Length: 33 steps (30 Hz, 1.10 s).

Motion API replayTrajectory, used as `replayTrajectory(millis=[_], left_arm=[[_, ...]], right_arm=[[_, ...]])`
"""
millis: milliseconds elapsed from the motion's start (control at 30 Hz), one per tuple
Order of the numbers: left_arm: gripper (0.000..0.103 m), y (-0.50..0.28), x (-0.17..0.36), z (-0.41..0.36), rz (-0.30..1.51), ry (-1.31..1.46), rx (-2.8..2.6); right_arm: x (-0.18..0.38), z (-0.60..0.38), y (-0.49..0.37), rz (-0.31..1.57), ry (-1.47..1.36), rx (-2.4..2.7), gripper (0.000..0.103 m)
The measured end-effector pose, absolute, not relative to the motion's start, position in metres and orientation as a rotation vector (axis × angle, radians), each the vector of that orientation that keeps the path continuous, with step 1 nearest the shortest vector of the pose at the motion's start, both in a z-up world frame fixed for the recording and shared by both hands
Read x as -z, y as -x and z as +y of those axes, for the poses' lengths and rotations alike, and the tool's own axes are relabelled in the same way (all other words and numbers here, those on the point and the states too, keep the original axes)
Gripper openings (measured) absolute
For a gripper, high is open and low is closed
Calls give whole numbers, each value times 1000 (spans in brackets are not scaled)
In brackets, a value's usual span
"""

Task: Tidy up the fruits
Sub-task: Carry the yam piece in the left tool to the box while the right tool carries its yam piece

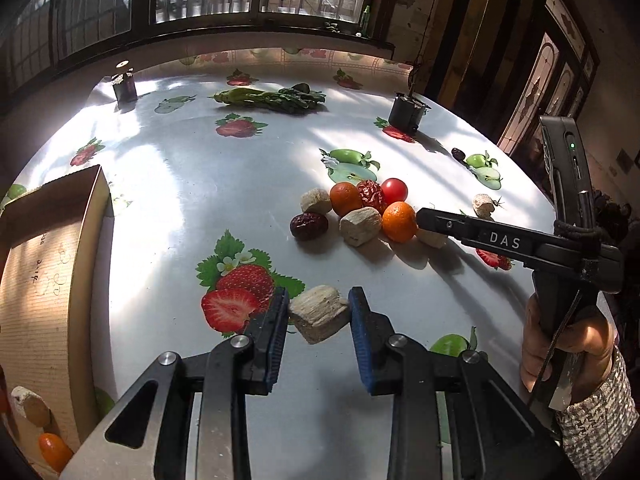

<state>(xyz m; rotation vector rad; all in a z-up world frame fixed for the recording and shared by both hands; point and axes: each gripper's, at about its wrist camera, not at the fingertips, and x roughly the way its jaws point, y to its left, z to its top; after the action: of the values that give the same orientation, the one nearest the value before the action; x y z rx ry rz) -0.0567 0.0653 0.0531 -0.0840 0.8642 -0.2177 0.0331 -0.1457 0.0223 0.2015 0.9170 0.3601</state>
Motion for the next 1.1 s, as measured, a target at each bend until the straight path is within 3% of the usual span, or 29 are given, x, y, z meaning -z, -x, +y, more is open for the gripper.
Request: replayTrajectory(millis=[467, 733, 1100], left_arm=[[29, 117, -79, 232, 795, 256, -49], [29, 106, -84, 304, 830, 269, -157], [29, 61, -40, 366, 1003, 410, -197]], right_arm=[[-66, -121, 25, 848, -215, -375, 41], [-103, 13, 43, 856, -92, -653, 41], [-55, 184, 39, 997, 90, -836, 41]])
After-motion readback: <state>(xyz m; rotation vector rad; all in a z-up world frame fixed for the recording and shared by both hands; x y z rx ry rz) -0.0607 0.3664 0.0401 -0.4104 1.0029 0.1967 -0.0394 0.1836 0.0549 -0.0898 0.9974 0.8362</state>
